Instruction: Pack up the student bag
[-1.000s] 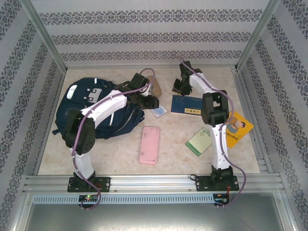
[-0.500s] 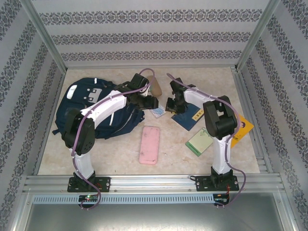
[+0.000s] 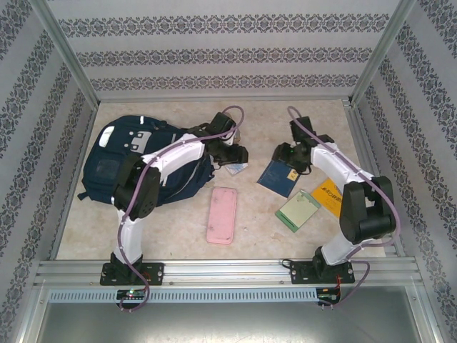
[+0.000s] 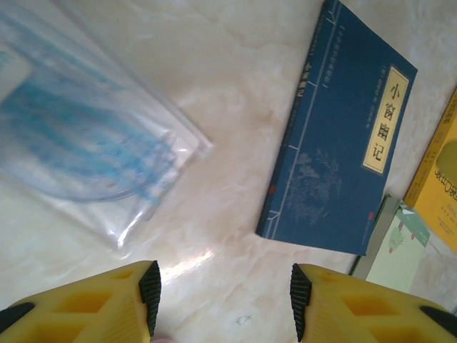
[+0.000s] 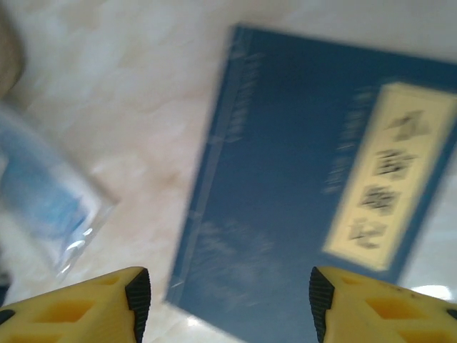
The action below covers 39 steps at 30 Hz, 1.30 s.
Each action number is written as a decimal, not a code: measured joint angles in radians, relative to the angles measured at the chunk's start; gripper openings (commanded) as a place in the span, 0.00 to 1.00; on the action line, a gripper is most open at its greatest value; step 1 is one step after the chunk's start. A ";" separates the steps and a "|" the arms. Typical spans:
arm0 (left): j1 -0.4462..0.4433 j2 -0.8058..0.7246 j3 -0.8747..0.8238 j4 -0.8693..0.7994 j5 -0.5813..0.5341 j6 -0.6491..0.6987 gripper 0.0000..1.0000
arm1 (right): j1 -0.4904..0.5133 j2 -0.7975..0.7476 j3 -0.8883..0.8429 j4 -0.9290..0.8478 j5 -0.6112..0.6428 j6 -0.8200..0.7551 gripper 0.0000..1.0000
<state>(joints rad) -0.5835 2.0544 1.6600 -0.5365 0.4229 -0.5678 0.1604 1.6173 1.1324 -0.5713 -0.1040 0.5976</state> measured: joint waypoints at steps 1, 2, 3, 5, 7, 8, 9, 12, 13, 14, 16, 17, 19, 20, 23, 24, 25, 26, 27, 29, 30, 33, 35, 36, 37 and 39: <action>-0.009 0.020 0.025 0.003 0.002 -0.002 0.53 | -0.030 0.004 -0.014 0.007 0.007 -0.002 0.68; -0.019 0.041 0.050 0.007 0.003 -0.002 0.53 | -0.059 0.013 -0.027 0.009 0.013 -0.002 0.70; -0.025 0.056 0.071 0.007 0.005 -0.002 0.53 | -0.083 0.025 -0.034 0.010 0.018 -0.003 0.70; -0.039 0.097 0.122 0.011 0.010 -0.002 0.53 | -0.117 0.063 -0.038 0.016 0.022 -0.002 0.71; -0.047 0.132 0.164 0.011 0.012 -0.002 0.53 | -0.131 0.105 -0.038 0.034 0.020 -0.002 0.71; -0.051 0.153 0.185 0.011 0.013 -0.002 0.53 | -0.133 0.127 -0.038 0.043 0.016 -0.002 0.70; -0.053 0.169 0.201 0.011 0.014 -0.002 0.53 | -0.133 0.144 -0.038 0.050 0.010 -0.002 0.69; -0.059 0.225 0.247 0.011 0.015 -0.001 0.53 | -0.132 0.189 -0.038 0.077 -0.018 -0.002 0.65; -0.061 0.245 0.262 0.011 0.014 -0.002 0.53 | -0.132 0.196 -0.036 0.077 -0.017 -0.002 0.64; -0.063 0.263 0.273 0.010 0.014 -0.002 0.52 | -0.133 0.196 -0.034 0.077 -0.026 -0.002 0.63; -0.064 0.294 0.293 0.006 0.014 -0.002 0.52 | -0.130 0.200 -0.025 0.066 -0.026 -0.010 0.61; -0.065 0.310 0.303 0.006 0.014 -0.002 0.52 | -0.130 0.204 -0.019 0.066 -0.034 -0.016 0.60; -0.065 0.331 0.310 0.004 0.014 -0.002 0.52 | -0.118 0.221 0.002 0.065 -0.040 -0.028 0.59; -0.064 0.337 0.311 0.000 0.014 -0.002 0.52 | -0.112 0.226 0.009 0.067 -0.047 -0.034 0.59; -0.065 0.349 0.312 -0.002 0.015 -0.002 0.52 | -0.089 0.243 0.030 0.076 -0.073 -0.048 0.59; -0.065 0.354 0.315 -0.002 0.017 -0.002 0.52 | -0.082 0.248 0.035 0.081 -0.085 -0.051 0.59; -0.064 0.357 0.317 -0.002 0.018 -0.002 0.52 | -0.075 0.251 0.037 0.088 -0.100 -0.052 0.59; -0.064 0.357 0.321 -0.005 0.018 -0.002 0.52 | -0.064 0.255 0.041 0.093 -0.107 -0.053 0.59; -0.064 0.358 0.322 -0.005 0.018 -0.002 0.51 | -0.057 0.256 0.043 0.093 -0.108 -0.055 0.60; -0.065 0.362 0.324 -0.005 0.018 -0.003 0.50 | -0.047 0.256 0.044 0.094 -0.125 -0.055 0.63; -0.064 0.363 0.324 -0.005 0.019 -0.007 0.50 | -0.039 0.256 0.044 0.091 -0.122 -0.055 0.63; -0.064 0.363 0.325 -0.005 0.018 -0.014 0.50 | -0.032 0.253 0.039 0.092 -0.114 -0.047 0.63; -0.064 0.363 0.325 -0.005 0.018 -0.018 0.50 | -0.027 0.241 0.022 0.097 -0.109 -0.039 0.62; -0.064 0.363 0.325 -0.006 0.018 -0.020 0.50 | -0.022 0.230 0.008 0.099 -0.103 -0.034 0.61; -0.064 0.363 0.325 -0.005 0.018 -0.021 0.50 | -0.015 0.221 -0.005 0.103 -0.096 -0.027 0.59; -0.064 0.363 0.325 -0.006 0.016 -0.024 0.49 | -0.003 0.204 -0.027 0.099 -0.082 -0.021 0.49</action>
<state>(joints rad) -0.6479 2.4176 1.9850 -0.5430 0.4389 -0.5919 0.1570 1.8217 1.1049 -0.4721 -0.1864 0.5762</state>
